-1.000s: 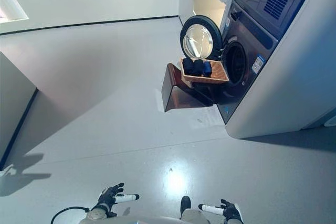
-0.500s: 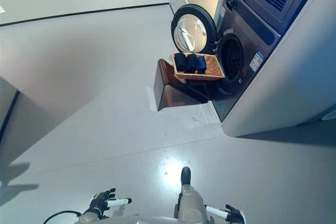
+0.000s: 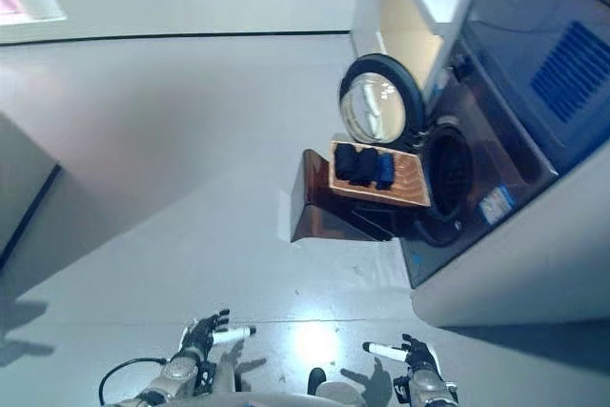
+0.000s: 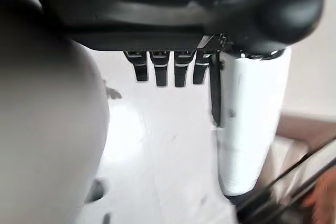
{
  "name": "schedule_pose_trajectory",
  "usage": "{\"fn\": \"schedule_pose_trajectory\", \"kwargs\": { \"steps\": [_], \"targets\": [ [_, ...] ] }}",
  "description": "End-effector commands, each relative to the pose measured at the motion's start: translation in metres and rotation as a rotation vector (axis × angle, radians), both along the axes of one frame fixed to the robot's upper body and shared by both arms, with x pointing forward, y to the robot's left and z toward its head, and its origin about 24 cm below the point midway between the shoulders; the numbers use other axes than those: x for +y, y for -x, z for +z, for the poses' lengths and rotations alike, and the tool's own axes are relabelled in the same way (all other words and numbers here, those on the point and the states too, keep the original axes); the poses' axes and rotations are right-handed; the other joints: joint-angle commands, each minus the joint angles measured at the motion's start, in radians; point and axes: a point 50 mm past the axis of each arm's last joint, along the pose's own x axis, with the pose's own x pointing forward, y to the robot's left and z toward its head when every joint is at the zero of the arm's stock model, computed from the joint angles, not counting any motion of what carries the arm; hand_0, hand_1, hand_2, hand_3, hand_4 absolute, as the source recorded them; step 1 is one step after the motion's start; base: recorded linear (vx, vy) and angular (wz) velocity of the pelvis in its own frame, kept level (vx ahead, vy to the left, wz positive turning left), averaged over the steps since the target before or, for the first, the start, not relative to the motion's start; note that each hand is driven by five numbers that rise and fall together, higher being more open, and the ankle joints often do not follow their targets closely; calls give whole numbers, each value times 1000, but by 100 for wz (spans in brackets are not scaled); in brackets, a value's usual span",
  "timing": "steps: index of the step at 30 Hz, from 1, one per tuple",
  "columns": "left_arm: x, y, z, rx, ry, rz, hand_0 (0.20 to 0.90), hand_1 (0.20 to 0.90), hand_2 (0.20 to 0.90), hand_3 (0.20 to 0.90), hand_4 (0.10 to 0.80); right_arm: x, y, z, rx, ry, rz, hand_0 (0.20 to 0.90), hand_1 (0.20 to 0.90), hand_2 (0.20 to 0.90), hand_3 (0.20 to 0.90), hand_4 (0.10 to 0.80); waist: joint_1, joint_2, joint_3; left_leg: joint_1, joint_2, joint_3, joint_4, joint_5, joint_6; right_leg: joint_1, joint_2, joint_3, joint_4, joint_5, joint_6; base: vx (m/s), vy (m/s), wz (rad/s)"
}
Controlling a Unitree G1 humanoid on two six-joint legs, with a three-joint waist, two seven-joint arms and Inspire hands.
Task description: Pick up the clothes and place them into the washing machine
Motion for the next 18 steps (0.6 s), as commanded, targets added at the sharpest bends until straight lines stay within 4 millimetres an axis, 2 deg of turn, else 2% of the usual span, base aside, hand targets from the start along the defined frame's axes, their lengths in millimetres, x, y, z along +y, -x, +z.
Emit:
{"fn": "schedule_pose_trajectory", "kwargs": {
  "steps": [1,2,3,4,6,7,8,9,10,11,12,13,14,15,17,18],
  "targets": [
    [17,31,-7,85,-65,13,900,900,900,900,800,-6,-7,7,-97,14,-24,900,900,900,900,800,30,15,-18,23,-51,32,-367,158,44,62,70,93,13,14,64,765,145,-46],
    [19,39,-10,113,-67,14,900,900,900,900,800,-3,-8,7,-106,6,-8,900,900,900,900,800,51,17,-29,35,-78,29,-455,200,39,127,66,123,11,-15,70,550,98,-9],
    [19,39,-10,113,-68,14,900,900,900,900,800,-3,-8,7,-106,6,-8,900,900,900,900,800,52,15,-27,38,-80,31,-455,199,39,129,64,123,11,-17,71,500,112,-25],
    [21,46,-11,135,-69,23,900,900,900,900,800,1,-10,6,-107,-1,16,900,900,900,900,800,55,12,-37,62,-90,15,-449,178,56,144,59,136,26,-41,75,290,94,-31],
    [23,46,-11,134,-71,28,900,900,900,900,800,5,-10,6,-111,-7,34,900,900,900,900,800,60,5,-52,67,-102,-1,-444,178,66,144,46,131,51,-47,82,273,85,-107],
    [24,42,-9,118,-71,25,900,900,900,900,800,7,-11,6,-119,-13,42,900,900,900,900,800,63,-3,-58,73,-114,-1,-437,172,77,132,36,126,109,-41,95,315,99,-127],
    [28,37,-7,107,-84,19,900,900,900,900,800,9,-11,5,-116,-17,28,900,900,900,900,800,71,-18,-69,110,-131,18,-440,140,101,73,8,106,278,38,150,311,99,-76],
    [28,37,-7,107,-84,19,900,900,900,900,800,9,-11,5,-116,-17,28,900,900,900,900,800,71,-18,-69,110,-131,18,-440,140,101,72,9,106,278,38,150,350,144,-59],
    [33,33,-5,92,-101,20,900,900,900,900,800,13,-15,6,-127,-26,50,900,900,900,900,800,60,-8,-58,159,-129,25,-444,113,122,-19,8,90,485,171,207,245,133,-38],
    [36,27,-3,75,-112,8,900,900,900,900,800,13,-19,8,-134,-23,65,900,900,900,900,800,48,9,-47,186,-120,16,-444,97,132,-69,17,78,579,195,219,331,188,-22],
    [37,23,-1,65,-120,2,900,900,900,900,800,13,-21,8,-138,-21,68,900,900,900,900,800,40,28,-40,216,-113,13,-452,89,138,-105,10,51,634,191,218,337,175,9],
    [39,19,1,55,-131,-6,900,900,900,900,800,13,-24,10,-154,-12,73,900,900,900,900,800,30,52,-32,260,-105,11,-464,75,145,-167,-34,-22,668,164,195,252,119,13],
    [39,19,1,55,-131,-6,900,900,900,900,800,13,-24,10,-154,-12,73,900,900,900,900,800,30,52,-32,260,-105,11,-464,75,145,-167,-34,-22,668,164,195,265,65,10],
    [40,16,2,48,-136,-12,900,900,900,900,800,13,-27,12,-166,-6,81,900,900,900,900,800,19,55,-29,288,-109,1,-472,69,144,-181,-65,-56,647,134,181,198,-24,1],
    [41,12,4,30,-137,-15,900,900,900,900,800,10,-36,18,-200,13,95,900,900,900,900,800,21,69,-36,317,-96,-6,-485,50,132,-195,-138,-121,533,79,157,311,-128,17],
    [37,10,4,19,-131,-23,900,900,900,900,800,8,-43,22,-218,29,117,900,900,900,900,800,22,67,-42,342,-89,-16,-496,26,112,-203,-206,-148,391,89,159,336,-269,32]
  ]
}}
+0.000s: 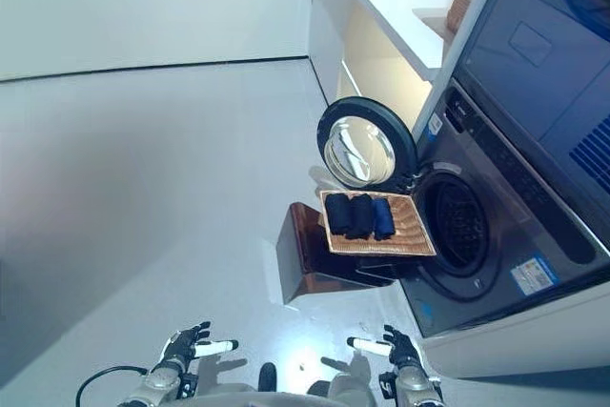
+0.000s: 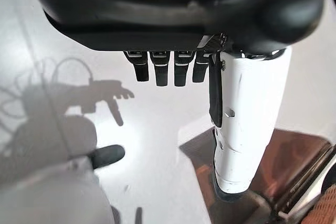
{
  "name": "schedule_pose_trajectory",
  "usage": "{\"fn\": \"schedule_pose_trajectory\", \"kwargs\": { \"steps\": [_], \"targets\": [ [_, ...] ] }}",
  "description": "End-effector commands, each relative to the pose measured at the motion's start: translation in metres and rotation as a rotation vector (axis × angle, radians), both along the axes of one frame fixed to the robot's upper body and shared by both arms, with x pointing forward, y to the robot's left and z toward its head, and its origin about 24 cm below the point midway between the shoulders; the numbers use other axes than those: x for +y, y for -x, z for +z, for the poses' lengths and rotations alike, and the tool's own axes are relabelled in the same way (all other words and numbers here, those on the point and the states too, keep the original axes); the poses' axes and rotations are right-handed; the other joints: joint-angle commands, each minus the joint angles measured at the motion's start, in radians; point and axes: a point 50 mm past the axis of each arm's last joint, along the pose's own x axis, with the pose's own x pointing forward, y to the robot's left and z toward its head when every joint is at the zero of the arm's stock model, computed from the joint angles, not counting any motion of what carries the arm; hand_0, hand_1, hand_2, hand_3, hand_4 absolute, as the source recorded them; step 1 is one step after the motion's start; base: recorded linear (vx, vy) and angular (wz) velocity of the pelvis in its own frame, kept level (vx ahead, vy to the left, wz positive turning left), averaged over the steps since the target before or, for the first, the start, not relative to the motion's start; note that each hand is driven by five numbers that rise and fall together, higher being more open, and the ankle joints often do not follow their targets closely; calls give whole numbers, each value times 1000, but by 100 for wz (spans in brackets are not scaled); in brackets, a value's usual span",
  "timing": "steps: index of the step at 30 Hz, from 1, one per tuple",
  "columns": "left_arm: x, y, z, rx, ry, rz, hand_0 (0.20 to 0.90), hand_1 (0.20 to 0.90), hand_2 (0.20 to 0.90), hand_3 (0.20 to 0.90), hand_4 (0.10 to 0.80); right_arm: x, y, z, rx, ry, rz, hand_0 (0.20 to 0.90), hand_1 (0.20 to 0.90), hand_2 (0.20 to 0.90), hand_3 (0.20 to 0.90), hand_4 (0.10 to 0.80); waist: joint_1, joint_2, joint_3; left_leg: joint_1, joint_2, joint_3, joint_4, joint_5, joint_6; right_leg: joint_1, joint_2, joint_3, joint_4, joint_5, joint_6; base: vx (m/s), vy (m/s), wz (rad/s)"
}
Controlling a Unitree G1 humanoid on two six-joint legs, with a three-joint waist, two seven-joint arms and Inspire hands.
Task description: Pick up the clothes and place them into the washing machine
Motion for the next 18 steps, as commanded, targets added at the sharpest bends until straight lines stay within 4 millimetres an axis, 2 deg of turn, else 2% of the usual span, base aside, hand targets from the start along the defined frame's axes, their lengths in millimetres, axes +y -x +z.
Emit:
{"fn": "schedule_pose_trajectory", "kwargs": {
  "steps": [1,3,4,5,6,8,9,11,12,14,16,17,18],
  "targets": [
    [10,-14,8,-73,-42,-13,900,900,900,900,800,-20,-44,26,-166,88,43,900,900,900,900,800,13,-10,-33,-14,46,10,26,-14,-95,61,-81,-51,-432,315,-22,260,-232,28],
    [10,-14,8,-73,-42,-13,900,900,900,900,800,-20,-44,26,-166,88,43,900,900,900,900,800,12,-8,-27,-4,49,9,23,-15,-95,74,-78,-54,-440,317,-21,141,-147,15],
    [8,-15,9,-84,-38,-15,900,900,900,900,800,-21,-50,29,-173,95,57,900,900,900,900,800,11,-26,-31,25,52,2,7,-33,-116,72,-114,-34,-572,392,13,256,-311,16],
    [8,-15,8,-85,-36,-13,900,900,900,900,800,-21,-52,29,-167,107,75,900,900,900,900,800,15,-36,-32,40,61,-3,1,-42,-129,71,-125,-24,-606,419,28,320,-437,26],
    [8,-14,8,-82,-38,-11,900,900,900,900,800,-20,-54,30,-160,110,103,900,900,900,900,800,20,-47,-32,51,75,-4,0,-46,-142,70,-125,-12,-612,434,37,194,-325,27],
    [10,-12,8,-74,-45,-14,900,900,900,900,800,-17,-56,30,-161,108,140,900,900,900,900,800,30,-71,-39,59,102,-11,-1,-50,-166,104,-105,-3,-643,409,33,174,-418,31],
    [9,-8,6,-66,-38,8,900,900,900,900,800,-14,-69,39,-225,112,183,900,900,900,900,800,41,-83,-51,54,153,-20,4,-40,-191,122,-75,-23,-650,391,27,157,-554,42],
    [9,-6,6,-76,-29,46,900,900,900,900,800,-10,-83,50,-293,112,219,900,900,900,900,800,45,-82,-52,36,210,-43,30,-22,-211,122,-29,-36,-627,357,-1,92,-432,28],
    [9,-6,6,-76,-29,46,900,900,900,900,800,-10,-83,50,-293,112,219,900,900,900,900,800,44,-81,-52,35,211,-44,31,-23,-211,122,-28,-37,-626,356,-2,49,-306,6],
    [8,-6,6,-83,-21,56,900,900,900,900,800,-8,-94,59,-347,113,231,900,900,900,900,800,47,-80,-42,-18,252,-56,121,5,-225,138,13,-58,-625,322,-30,28,-343,2],
    [6,-8,6,-89,-16,58,900,900,900,900,800,-5,-101,63,-383,101,219,900,900,900,900,800,37,-90,-30,-80,292,18,227,63,-226,185,42,-96,-654,299,-59,31,-323,26],
    [6,-8,6,-89,-16,58,900,900,900,900,800,-5,-101,64,-383,101,219,900,900,900,900,800,37,-90,-30,-81,293,17,228,62,-226,185,42,-96,-654,299,-59,17,-368,55],
    [6,-15,9,-115,-11,55,900,900,900,900,800,-5,-106,68,-404,113,214,900,900,900,900,800,47,-103,-7,-143,291,49,347,87,-220,224,59,-124,-677,283,-83,19,-335,61]
  ]
}}
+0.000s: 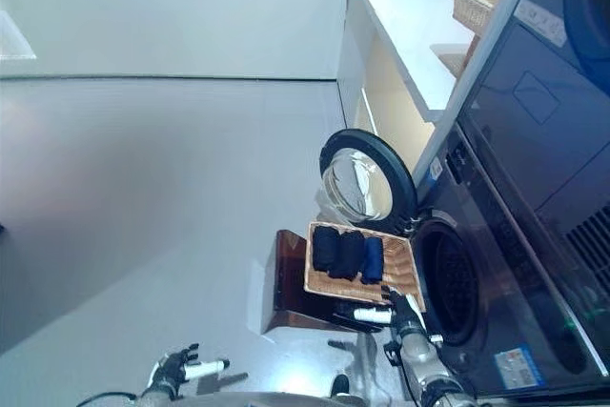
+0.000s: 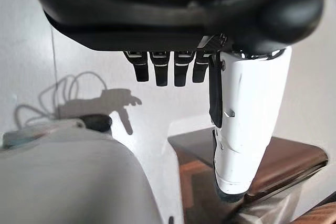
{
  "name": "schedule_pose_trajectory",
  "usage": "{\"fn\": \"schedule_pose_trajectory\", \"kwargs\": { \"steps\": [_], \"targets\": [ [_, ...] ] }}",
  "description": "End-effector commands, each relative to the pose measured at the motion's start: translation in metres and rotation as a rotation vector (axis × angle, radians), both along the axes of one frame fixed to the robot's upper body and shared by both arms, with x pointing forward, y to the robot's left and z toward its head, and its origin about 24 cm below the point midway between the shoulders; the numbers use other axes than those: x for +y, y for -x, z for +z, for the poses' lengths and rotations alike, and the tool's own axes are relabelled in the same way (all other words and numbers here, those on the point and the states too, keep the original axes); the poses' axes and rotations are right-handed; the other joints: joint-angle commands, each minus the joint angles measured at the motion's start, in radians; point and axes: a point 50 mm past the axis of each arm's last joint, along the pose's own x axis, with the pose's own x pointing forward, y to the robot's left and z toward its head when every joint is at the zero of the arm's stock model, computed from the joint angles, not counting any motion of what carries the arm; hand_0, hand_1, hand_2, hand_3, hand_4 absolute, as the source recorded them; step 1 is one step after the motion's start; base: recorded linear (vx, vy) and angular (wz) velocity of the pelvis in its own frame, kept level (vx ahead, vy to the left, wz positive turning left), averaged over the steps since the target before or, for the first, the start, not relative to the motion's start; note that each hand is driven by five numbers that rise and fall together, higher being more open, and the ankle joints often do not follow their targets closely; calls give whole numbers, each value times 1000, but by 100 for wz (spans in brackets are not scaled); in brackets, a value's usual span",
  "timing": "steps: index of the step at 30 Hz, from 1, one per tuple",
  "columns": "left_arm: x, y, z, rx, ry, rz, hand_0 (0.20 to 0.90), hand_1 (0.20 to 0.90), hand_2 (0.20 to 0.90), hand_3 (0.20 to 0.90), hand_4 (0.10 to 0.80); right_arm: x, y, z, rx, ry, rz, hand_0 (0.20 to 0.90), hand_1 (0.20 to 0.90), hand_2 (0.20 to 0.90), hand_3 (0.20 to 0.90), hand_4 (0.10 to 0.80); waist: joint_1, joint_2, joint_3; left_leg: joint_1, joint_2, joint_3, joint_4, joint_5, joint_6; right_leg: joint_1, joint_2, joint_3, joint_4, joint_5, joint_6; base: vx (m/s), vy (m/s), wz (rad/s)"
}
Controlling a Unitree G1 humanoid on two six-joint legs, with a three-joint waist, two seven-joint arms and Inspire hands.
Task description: Pick up the clothes and place them into the washing machine
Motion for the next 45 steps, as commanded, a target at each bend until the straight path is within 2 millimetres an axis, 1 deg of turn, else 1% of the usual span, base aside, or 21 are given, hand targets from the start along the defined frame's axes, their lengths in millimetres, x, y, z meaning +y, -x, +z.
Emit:
{"fn": "schedule_pose_trajectory", "kwargs": {
  "steps": [1,3,5,9,12,13,18,19,20,21,22,24,25,28,32,33,34,35,39,42,45],
  "targets": [
    [-8,-39,13,-164,12,-19,900,900,900,900,800,5,-54,38,-235,6,42,900,900,900,900,800,30,-25,48,-72,26,46,127,123,39,61,-21,2,58,-59,9,57,-404,64],
    [-8,-34,12,-166,23,4,900,900,900,900,800,1,-61,43,-252,14,33,900,900,900,900,800,58,-25,52,-128,-95,-20,137,77,61,75,-14,13,42,-63,5,123,-193,28],
    [-6,-24,9,-136,18,19,900,900,900,900,800,1,-68,47,-261,20,28,900,900,900,900,800,69,-24,43,-149,-144,1,48,58,83,81,-4,15,29,-69,10,172,-102,-13],
    [1,-7,4,-77,-4,40,900,900,900,900,800,5,-82,56,-296,28,29,900,900,900,900,800,108,16,33,-209,-192,40,-180,185,88,120,56,44,5,-95,9,207,-29,1],
    [3,1,2,-54,-10,56,900,900,900,900,800,8,-83,56,-296,24,16,900,900,900,900,800,128,25,31,-235,-208,39,-215,213,83,151,67,69,1,-122,9,283,15,-40],
    [7,13,0,-26,-14,93,900,900,900,900,800,13,-82,52,-279,20,23,900,900,900,900,800,137,29,17,-207,-216,12,-221,217,100,184,74,93,3,-149,6,331,67,-71],
    [11,20,-1,-3,-15,115,900,900,900,900,800,18,-72,40,-223,5,12,900,900,900,900,800,146,-1,-14,-177,-229,31,-184,167,135,207,29,102,78,-197,25,349,105,-40],
    [14,21,0,2,-24,128,900,900,900,900,800,20,-67,35,-199,4,14,900,900,900,900,800,158,-18,-19,-151,-244,53,-162,120,167,176,-9,95,233,-173,57,229,87,-11],
    [14,21,0,2,-24,128,900,900,900,900,800,20,-68,35,-199,5,14,900,900,900,900,800,158,-17,-21,-154,-242,53,-162,121,167,173,-8,96,232,-171,57,374,173,-33],
    [15,13,2,-25,-22,114,900,900,900,900,800,20,-67,34,-194,5,17,900,900,900,900,800,143,-9,-4,-119,-249,55,-147,94,191,66,-36,111,437,-40,105,202,123,-45],
    [14,8,3,-41,-25,100,900,900,900,900,800,20,-68,36,-199,4,19,900,900,900,900,800,129,1,9,-105,-245,44,-143,88,198,24,-28,129,521,-1,116,268,145,-35],
    [12,-8,8,-103,-18,70,900,900,900,900,800,19,-71,38,-209,7,18,900,900,900,900,800,101,23,39,-78,-235,14,-132,72,207,-52,-1,152,622,13,105,191,46,29],
    [11,-14,10,-128,-11,62,900,900,900,900,800,18,-72,40,-217,8,11,900,900,900,900,800,93,30,47,-61,-230,5,-136,65,206,-93,-16,142,622,-7,95,226,-26,49],
    [6,-29,15,-194,14,50,900,900,900,900,800,11,-71,41,-221,15,-28,900,900,900,900,800,78,44,60,-17,-218,-26,-166,42,181,-159,-107,63,391,-53,62,278,-149,26],
    [5,-38,19,-232,14,48,900,900,900,900,800,9,-76,45,-234,35,-31,900,900,900,900,800,67,25,82,55,-207,-39,-198,-5,140,-179,-161,35,111,63,107,245,-217,14],
    [5,-38,19,-232,14,48,900,900,900,900,800,9,-76,45,-234,35,-30,900,900,900,900,800,67,27,84,58,-205,-39,-198,-6,139,-174,-159,34,108,65,106,226,-223,9],
    [7,-40,21,-242,5,48,900,900,900,900,800,5,-70,41,-214,49,-32,900,900,900,900,800,53,7,83,78,-196,-57,-199,-28,121,-165,-133,120,90,78,109,248,-240,24],
    [7,-39,21,-241,5,50,900,900,900,900,800,3,-65,37,-197,52,-46,900,900,900,900,800,52,1,77,90,-185,-64,-202,-34,111,-153,-127,121,86,77,107,323,-339,55],
    [7,-27,15,-197,13,73,900,900,900,900,800,-9,-38,20,-129,48,-127,900,900,900,900,800,37,-13,60,2,-118,-61,10,-24,49,-71,-106,39,86,31,72,180,-308,70],
    [5,-31,15,-198,15,58,900,900,900,900,800,-16,-41,24,-155,25,-184,900,900,900,900,800,47,-10,98,-110,-130,-78,146,12,50,-47,-93,17,86,10,44,-55,-153,60],
    [9,-8,8,-116,-12,61,900,900,900,900,800,-20,-44,28,-173,21,-205,900,900,900,900,800,66,21,75,-145,-138,-103,-112,90,67,-31,-37,24,65,-17,48,165,-59,13]
  ]
}}
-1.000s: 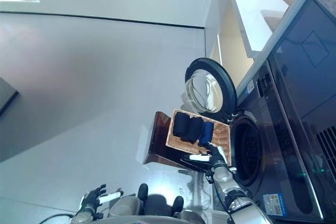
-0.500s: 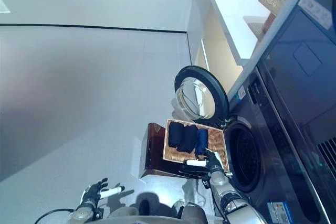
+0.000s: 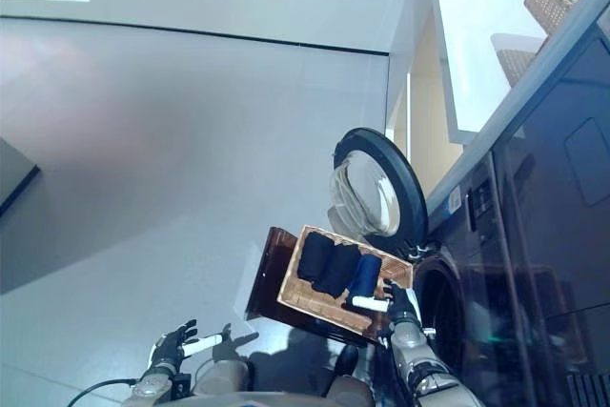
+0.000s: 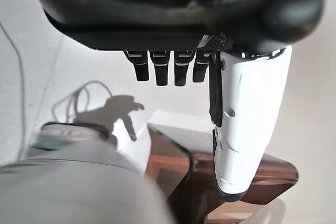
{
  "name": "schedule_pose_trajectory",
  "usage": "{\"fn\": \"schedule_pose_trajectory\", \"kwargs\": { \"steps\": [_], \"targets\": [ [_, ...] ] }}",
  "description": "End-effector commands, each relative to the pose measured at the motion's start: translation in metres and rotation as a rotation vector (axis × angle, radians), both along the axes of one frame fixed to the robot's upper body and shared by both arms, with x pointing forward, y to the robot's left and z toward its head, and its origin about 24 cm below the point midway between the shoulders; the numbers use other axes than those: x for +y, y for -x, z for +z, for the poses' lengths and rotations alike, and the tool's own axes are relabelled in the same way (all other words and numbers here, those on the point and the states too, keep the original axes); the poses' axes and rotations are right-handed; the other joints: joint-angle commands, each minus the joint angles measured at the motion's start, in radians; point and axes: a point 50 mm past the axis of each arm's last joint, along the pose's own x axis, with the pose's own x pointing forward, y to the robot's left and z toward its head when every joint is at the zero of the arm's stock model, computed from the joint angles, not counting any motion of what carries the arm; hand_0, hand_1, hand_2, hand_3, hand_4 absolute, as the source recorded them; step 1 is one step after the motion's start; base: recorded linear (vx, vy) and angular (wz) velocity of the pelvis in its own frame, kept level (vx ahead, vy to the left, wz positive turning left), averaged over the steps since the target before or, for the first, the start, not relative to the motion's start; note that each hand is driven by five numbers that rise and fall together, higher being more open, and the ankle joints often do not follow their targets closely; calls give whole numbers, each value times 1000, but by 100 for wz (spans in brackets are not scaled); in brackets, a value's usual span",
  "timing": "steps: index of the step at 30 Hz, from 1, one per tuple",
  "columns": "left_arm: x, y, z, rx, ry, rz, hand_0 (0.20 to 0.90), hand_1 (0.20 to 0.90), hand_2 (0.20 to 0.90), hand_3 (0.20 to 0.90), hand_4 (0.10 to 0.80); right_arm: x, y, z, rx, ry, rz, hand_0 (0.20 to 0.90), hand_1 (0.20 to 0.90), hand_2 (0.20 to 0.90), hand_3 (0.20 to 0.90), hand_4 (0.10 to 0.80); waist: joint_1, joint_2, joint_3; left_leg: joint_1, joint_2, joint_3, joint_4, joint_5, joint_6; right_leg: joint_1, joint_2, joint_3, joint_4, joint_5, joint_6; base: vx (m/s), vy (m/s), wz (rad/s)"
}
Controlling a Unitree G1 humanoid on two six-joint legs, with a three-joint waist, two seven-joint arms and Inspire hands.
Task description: Pick up the clothes and place them into the washing machine
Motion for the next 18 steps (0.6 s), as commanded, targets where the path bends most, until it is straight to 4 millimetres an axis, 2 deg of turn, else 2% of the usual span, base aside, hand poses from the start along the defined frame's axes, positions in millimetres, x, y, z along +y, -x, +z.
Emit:
{"fn": "schedule_pose_trajectory", "kwargs": {
  "steps": [1,4,7,10,11,12,13,14,15,16,18],
  "targets": [
    [10,2,3,-11,-62,-40,900,900,900,900,800,-16,-31,26,-159,49,-20,900,900,900,900,800,22,30,-38,-29,9,0,-311,186,36,6,45,133,68,30,2,173,38,-6],
    [13,14,0,31,-72,-40,900,900,900,900,800,-13,-28,23,-139,41,-8,900,900,900,900,800,23,43,-67,15,0,11,-364,186,46,33,48,147,70,6,3,212,84,-44],
    [16,16,0,36,-75,-39,900,900,900,900,800,-11,-20,17,-111,21,-24,900,900,900,900,800,27,42,-89,37,-15,29,-346,161,57,61,24,159,57,1,8,171,101,-44],
    [17,16,1,30,-74,-19,900,900,900,900,800,-10,-21,16,-112,8,-40,900,900,900,900,800,36,45,-89,40,-27,48,-330,141,68,63,2,172,59,3,19,103,119,-17],
    [15,11,2,5,-67,-17,900,900,900,900,800,-14,-20,16,-102,-12,-88,900,900,900,900,800,44,55,-81,32,-39,71,-318,125,77,46,-20,178,73,4,33,7,139,-32],
    [15,7,4,-20,-63,-11,900,900,900,900,800,-13,-28,20,-130,-26,-102,900,900,900,900,800,47,62,-71,23,-41,80,-312,122,82,21,-29,180,103,-1,36,-180,207,-32],
    [14,-15,13,-121,-53,-14,900,900,900,900,800,-15,-48,35,-190,-31,-122,900,900,900,900,800,65,83,-22,-22,-38,100,-282,119,89,-68,-49,154,195,-5,38,-213,111,-29],
    [14,-15,13,-121,-53,-14,900,900,900,900,800,-15,-49,35,-191,-31,-122,900,900,900,900,800,67,82,-24,-27,-39,102,-279,118,89,-75,-50,156,200,-7,39,-310,91,-39],
    [8,-30,20,-194,-36,-51,900,900,900,900,800,-19,-62,47,-239,-30,-150,900,900,900,900,800,72,90,6,-72,-46,109,-262,120,88,-113,-68,131,192,13,36,-124,23,-52],
    [8,-31,20,-195,-36,-51,900,900,900,900,800,-20,-62,47,-239,-30,-151,900,900,900,900,800,72,90,4,-76,-46,108,-260,119,88,-115,-68,131,193,13,36,-167,5,-39],
    [0,-51,31,-307,8,-61,900,900,900,900,800,-26,-73,58,-287,-33,-195,900,900,900,900,800,75,95,33,-124,-49,102,-233,123,84,-140,-69,123,184,23,31,-97,-43,4]
  ]
}}
